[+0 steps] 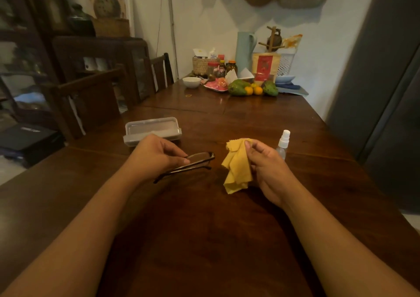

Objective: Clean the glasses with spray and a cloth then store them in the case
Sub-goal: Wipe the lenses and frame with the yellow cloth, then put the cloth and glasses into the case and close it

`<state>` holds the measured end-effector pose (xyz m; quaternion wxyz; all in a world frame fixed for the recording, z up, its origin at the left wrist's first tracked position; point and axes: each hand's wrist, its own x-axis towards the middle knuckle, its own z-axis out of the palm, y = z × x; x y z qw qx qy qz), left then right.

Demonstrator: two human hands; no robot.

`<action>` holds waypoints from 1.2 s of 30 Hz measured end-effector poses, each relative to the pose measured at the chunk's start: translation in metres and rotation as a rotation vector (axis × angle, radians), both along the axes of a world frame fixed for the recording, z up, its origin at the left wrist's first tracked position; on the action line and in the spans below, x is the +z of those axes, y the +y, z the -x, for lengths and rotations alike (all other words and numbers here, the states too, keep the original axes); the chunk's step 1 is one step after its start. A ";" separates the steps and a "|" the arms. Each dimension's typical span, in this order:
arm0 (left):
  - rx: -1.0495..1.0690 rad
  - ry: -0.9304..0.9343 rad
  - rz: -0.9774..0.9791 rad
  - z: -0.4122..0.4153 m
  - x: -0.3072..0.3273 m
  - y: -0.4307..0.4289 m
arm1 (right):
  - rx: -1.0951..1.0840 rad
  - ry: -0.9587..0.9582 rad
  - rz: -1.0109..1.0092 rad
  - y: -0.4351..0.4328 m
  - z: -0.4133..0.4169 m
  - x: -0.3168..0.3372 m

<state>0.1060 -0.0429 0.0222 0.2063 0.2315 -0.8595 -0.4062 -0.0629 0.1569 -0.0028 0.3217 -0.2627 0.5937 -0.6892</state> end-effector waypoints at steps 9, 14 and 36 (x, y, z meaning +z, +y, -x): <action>-0.147 -0.290 0.041 -0.001 -0.003 -0.015 | 0.127 -0.086 0.109 -0.006 -0.010 0.014; 0.106 -0.121 0.228 -0.016 0.011 -0.049 | 0.169 -0.045 0.115 -0.010 -0.017 0.018; 0.121 -0.121 0.210 -0.008 -0.044 -0.090 | 0.034 0.474 -0.065 -0.069 -0.021 0.056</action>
